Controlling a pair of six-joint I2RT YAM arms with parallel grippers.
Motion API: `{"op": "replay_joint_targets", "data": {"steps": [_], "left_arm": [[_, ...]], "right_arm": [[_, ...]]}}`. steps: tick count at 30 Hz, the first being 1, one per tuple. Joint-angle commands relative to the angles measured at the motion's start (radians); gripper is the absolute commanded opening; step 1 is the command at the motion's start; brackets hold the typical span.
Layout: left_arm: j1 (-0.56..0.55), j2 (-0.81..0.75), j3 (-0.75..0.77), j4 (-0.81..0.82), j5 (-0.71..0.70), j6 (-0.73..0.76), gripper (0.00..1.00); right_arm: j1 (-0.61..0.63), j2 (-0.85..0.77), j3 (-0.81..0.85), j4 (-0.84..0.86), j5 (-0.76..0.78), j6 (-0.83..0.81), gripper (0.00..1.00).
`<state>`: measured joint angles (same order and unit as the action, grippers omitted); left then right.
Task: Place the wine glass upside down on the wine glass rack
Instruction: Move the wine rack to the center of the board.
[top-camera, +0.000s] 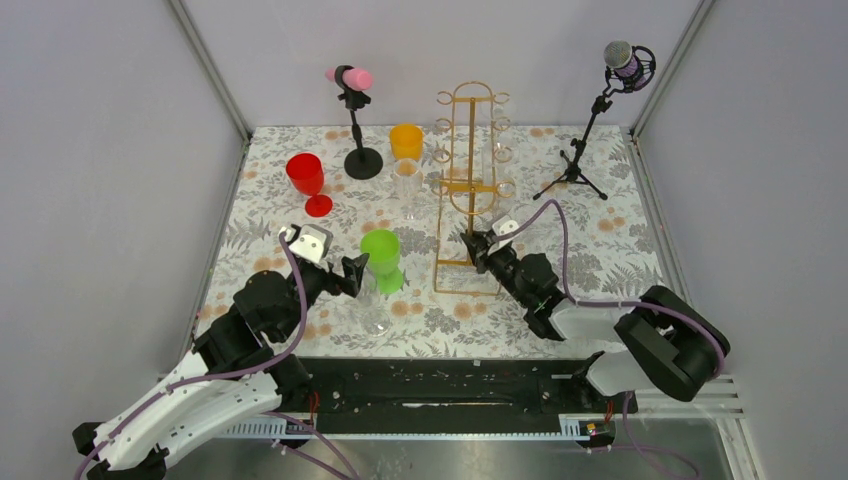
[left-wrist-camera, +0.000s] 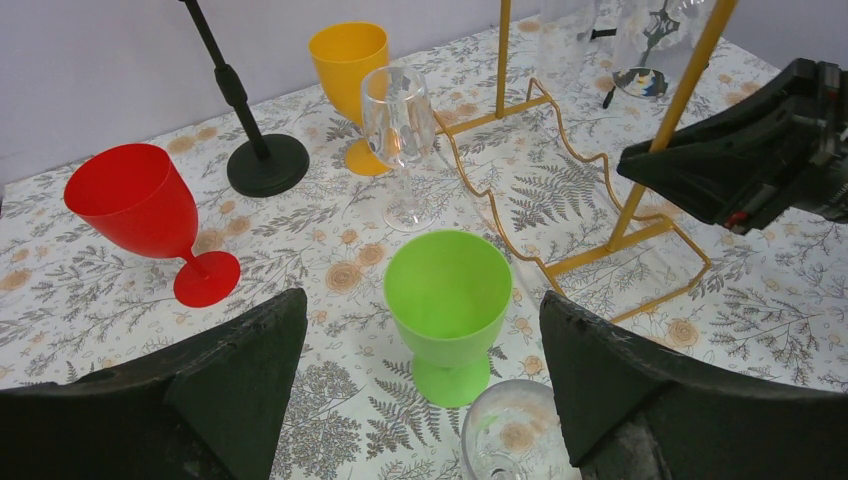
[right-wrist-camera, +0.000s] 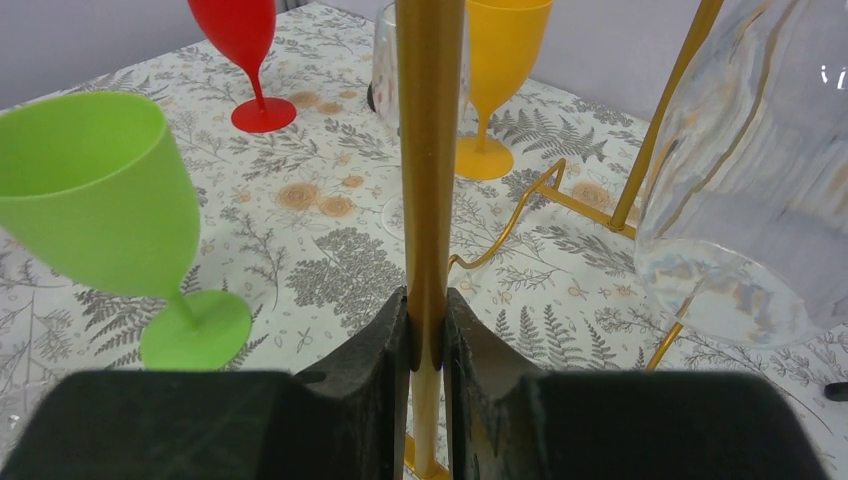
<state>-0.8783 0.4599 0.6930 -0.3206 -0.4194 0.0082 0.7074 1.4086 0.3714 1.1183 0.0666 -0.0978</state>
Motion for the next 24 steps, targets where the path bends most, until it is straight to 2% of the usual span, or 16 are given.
{"op": "replay_joint_targets", "data": {"steps": [1,7,14,24], "left_arm": [[0.004,-0.002,-0.012,0.045,-0.021,0.013,0.87],[0.005,0.0,-0.01,0.045,-0.015,0.01,0.87],[0.004,0.005,-0.011,0.043,-0.011,0.01,0.87],[0.004,0.013,-0.011,0.045,-0.013,0.011,0.87]], "right_arm": [[0.077,-0.094,-0.066,0.062,0.119,-0.046,0.0],[0.228,-0.206,-0.138,0.014,0.287,-0.06,0.0],[0.379,-0.266,-0.17,-0.022,0.462,-0.059,0.0],[0.59,-0.252,-0.131,-0.066,0.63,-0.088,0.02]]}}
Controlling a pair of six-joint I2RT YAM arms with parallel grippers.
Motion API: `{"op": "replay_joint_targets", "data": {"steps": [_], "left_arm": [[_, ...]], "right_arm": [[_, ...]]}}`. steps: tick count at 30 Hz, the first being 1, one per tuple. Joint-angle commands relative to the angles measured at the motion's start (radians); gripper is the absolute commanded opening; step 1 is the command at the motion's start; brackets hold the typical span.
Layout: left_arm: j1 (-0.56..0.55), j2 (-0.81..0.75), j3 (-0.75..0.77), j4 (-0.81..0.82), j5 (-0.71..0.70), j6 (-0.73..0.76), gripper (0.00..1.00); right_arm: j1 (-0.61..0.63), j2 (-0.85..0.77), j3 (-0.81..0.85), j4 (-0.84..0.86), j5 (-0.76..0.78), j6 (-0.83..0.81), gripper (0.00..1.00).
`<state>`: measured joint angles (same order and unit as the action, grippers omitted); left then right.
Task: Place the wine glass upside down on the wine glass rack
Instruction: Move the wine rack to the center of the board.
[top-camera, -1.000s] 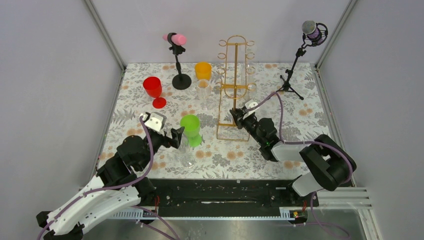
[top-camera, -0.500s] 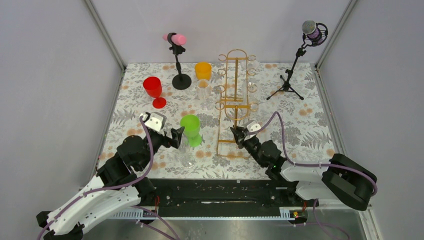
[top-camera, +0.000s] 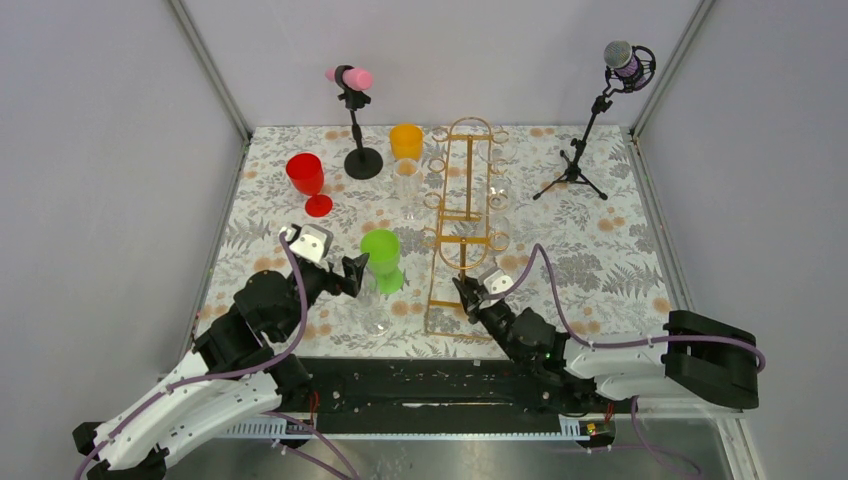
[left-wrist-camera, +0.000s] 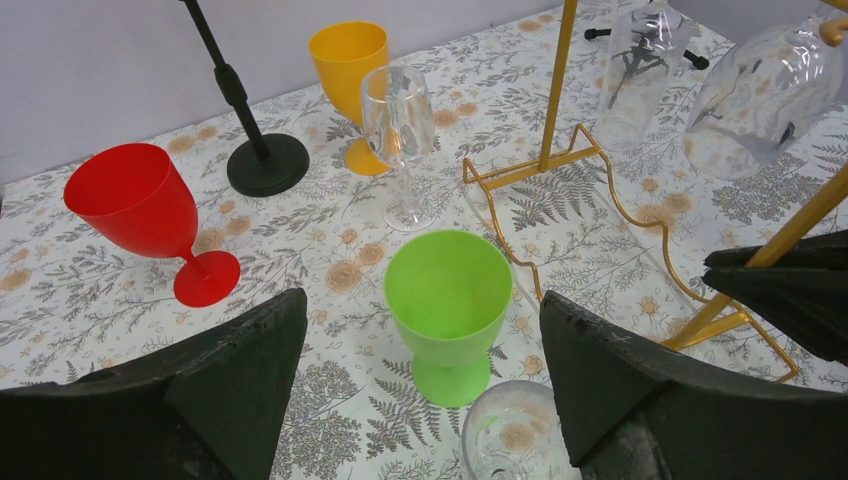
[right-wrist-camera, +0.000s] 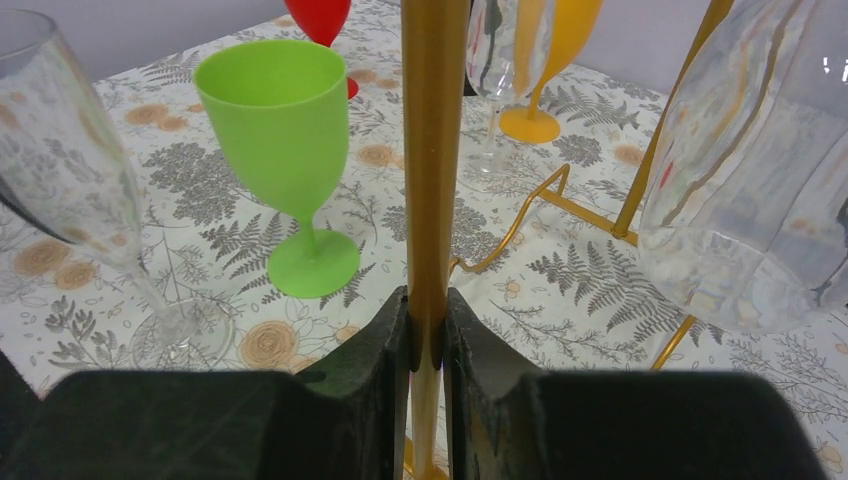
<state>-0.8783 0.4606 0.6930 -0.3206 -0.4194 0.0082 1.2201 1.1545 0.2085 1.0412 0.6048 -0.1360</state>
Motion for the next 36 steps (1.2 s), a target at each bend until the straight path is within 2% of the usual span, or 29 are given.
{"op": "replay_joint_targets", "data": {"steps": [1,3,8,11,20,31,36], "left_arm": [[0.005,0.013,-0.012,0.045,-0.013,0.011,0.87],[0.005,0.015,-0.011,0.043,-0.013,0.01,0.87],[0.004,0.017,-0.012,0.045,-0.02,0.011,0.87],[0.005,0.018,-0.013,0.045,-0.021,0.011,0.87],[0.004,0.024,-0.013,0.045,-0.019,0.014,0.87],[0.005,0.027,-0.013,0.045,-0.028,0.017,0.87],[0.005,0.028,-0.013,0.045,-0.034,0.019,0.87]], "right_arm": [[0.089,0.009,0.038,0.011,0.105,-0.052,0.03],[0.11,0.022,0.044,0.025,0.136,-0.059,0.05],[0.133,0.036,0.042,0.056,0.166,-0.065,0.21],[0.133,0.023,0.032,0.068,0.174,-0.079,0.27],[0.134,-0.058,0.012,0.031,0.185,-0.096,0.6],[0.134,-0.199,-0.015,-0.13,0.075,0.0,0.66],[0.134,-0.354,-0.014,-0.308,0.021,0.021,0.66]]}}
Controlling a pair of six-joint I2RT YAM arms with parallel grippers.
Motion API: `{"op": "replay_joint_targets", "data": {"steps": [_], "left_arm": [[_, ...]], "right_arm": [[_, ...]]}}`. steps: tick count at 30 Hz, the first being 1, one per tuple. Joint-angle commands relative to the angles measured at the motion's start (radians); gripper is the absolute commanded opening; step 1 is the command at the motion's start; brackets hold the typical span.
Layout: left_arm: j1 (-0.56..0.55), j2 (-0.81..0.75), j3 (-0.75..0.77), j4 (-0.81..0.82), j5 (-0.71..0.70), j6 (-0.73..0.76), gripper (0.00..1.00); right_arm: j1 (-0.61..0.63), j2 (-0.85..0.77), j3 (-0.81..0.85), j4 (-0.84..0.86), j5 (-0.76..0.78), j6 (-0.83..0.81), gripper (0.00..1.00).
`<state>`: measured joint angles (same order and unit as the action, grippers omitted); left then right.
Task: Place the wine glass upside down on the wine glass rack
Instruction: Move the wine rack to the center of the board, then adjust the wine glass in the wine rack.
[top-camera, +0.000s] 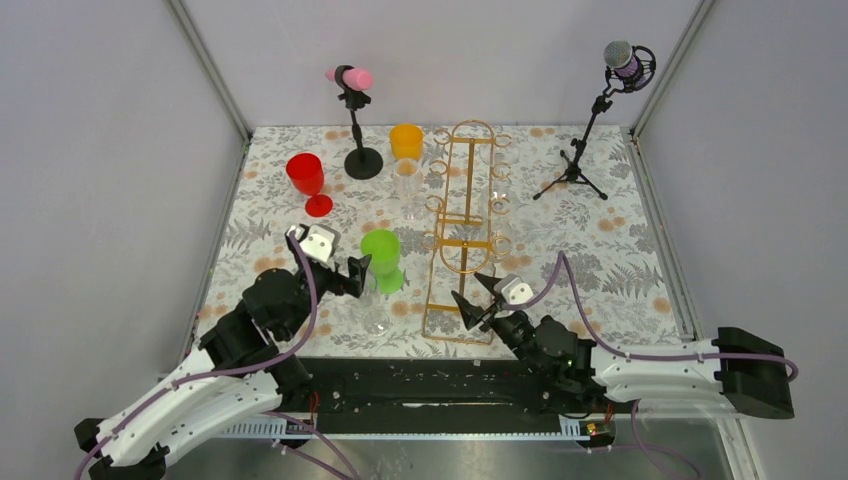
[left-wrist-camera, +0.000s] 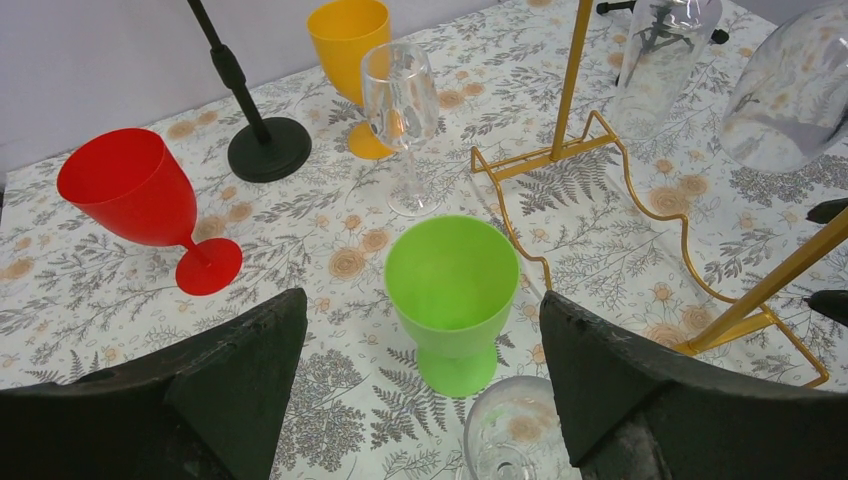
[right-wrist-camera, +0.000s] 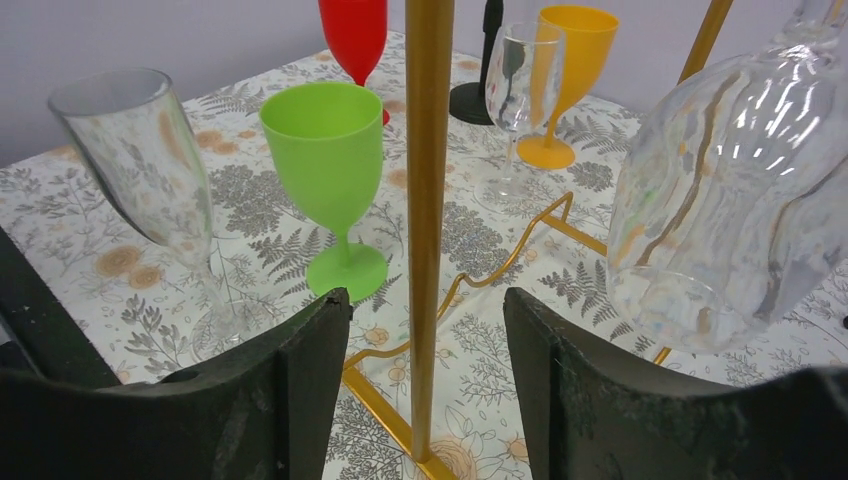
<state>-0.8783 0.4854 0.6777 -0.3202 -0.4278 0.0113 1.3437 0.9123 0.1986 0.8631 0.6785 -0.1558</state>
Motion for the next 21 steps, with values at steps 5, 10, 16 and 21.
{"op": "replay_joint_targets", "data": {"steps": [5,10,16,21], "left_arm": [[0.004,0.002,0.002,0.045,-0.026,0.016,0.87],[0.006,0.007,0.002,0.045,-0.024,0.015,0.87],[0.004,0.011,0.002,0.046,-0.026,0.016,0.87],[0.005,0.011,0.002,0.046,-0.027,0.017,0.87]], "right_arm": [[0.011,-0.281,-0.007,-0.324,-0.052,0.075,0.66],[0.011,-0.43,0.001,-0.511,-0.083,0.112,0.65],[0.011,-0.599,0.053,-0.742,-0.045,0.148,0.65],[0.011,-0.746,0.132,-0.94,0.225,0.188,0.66]]}}
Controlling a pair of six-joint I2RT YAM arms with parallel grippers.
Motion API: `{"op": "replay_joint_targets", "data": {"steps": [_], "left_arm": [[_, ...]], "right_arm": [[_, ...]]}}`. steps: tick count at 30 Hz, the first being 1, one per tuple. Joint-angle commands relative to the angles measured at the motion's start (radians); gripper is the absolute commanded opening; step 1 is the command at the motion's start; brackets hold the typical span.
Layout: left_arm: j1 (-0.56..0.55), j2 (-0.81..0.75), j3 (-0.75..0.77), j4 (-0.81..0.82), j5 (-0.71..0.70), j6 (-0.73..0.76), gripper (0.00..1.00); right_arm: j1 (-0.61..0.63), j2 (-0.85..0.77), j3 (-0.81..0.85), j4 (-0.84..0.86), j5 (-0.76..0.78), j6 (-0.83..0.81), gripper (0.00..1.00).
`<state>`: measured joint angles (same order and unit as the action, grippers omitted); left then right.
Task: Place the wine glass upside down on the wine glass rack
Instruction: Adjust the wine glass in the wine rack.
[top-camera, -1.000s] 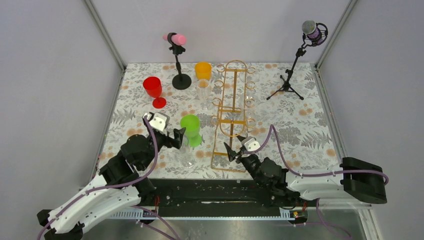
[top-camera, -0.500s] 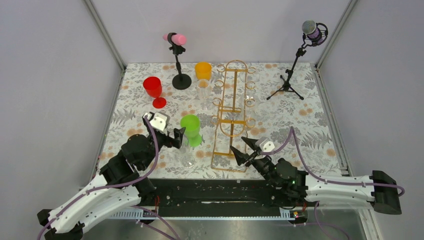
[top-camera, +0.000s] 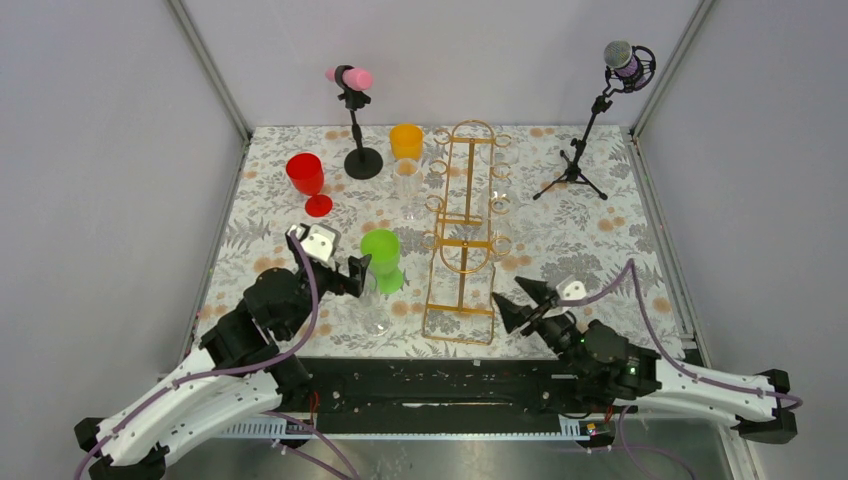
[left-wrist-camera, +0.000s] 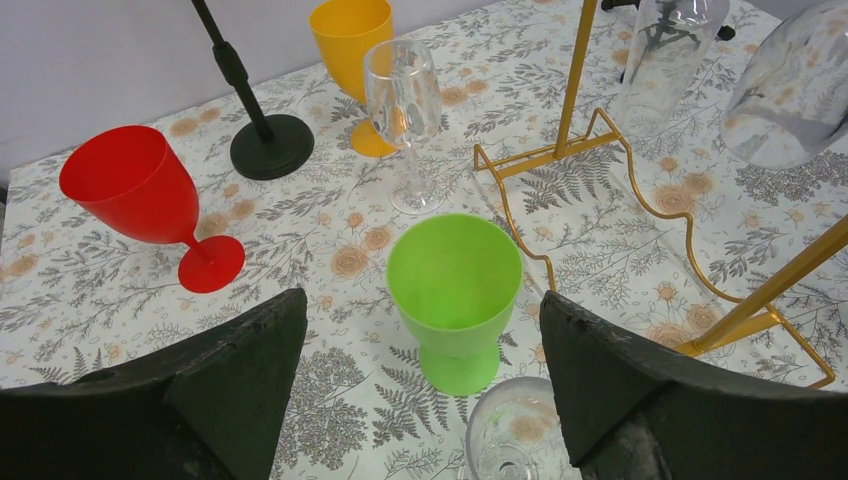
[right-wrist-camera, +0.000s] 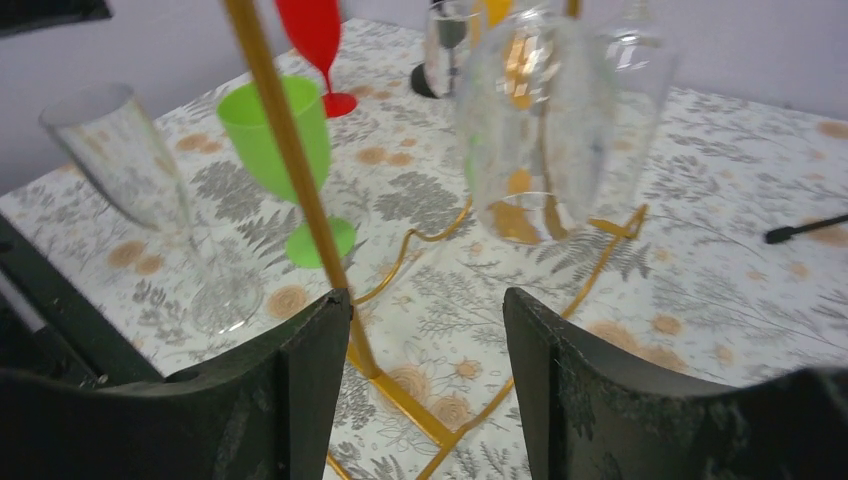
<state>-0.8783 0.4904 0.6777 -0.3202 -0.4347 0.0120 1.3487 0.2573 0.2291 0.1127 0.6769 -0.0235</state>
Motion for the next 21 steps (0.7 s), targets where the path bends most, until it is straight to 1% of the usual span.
{"op": "replay_joint_targets", "data": {"steps": [1,2,4,8,10,12,15,19,20,21], "left_arm": [[0.004,0.005,0.001,0.045,-0.021,0.017,0.87],[0.005,0.005,0.001,0.045,-0.021,0.016,0.87],[0.005,0.006,0.001,0.046,-0.02,0.019,0.87],[0.005,0.011,0.002,0.043,-0.019,0.017,0.87],[0.004,0.011,0.002,0.043,-0.024,0.018,0.87],[0.005,0.011,0.001,0.04,-0.028,0.017,0.87],[0.005,0.013,0.0,0.038,-0.03,0.016,0.87],[0.004,0.018,0.0,0.036,-0.035,0.015,0.87],[0.005,0.017,-0.001,0.036,-0.038,0.015,0.87],[0.004,0.016,-0.001,0.034,-0.04,0.015,0.87]], "right_arm": [[0.006,-0.112,0.12,-0.214,0.286,0.049,0.65],[0.005,-0.121,0.137,-0.225,0.333,0.032,0.66],[0.004,-0.106,0.186,-0.229,0.401,-0.073,0.68],[0.0,0.007,0.3,-0.228,0.496,-0.22,0.71],[-0.033,0.061,0.354,-0.226,0.514,-0.271,0.73],[-0.112,0.087,0.397,-0.225,0.47,-0.285,0.74],[-0.282,0.13,0.454,-0.223,0.332,-0.271,0.74],[-0.477,0.289,0.555,-0.224,0.155,-0.274,0.76],[-0.556,0.321,0.584,-0.225,0.09,-0.274,0.76],[-0.622,0.346,0.615,-0.224,0.06,-0.271,0.77]]}}
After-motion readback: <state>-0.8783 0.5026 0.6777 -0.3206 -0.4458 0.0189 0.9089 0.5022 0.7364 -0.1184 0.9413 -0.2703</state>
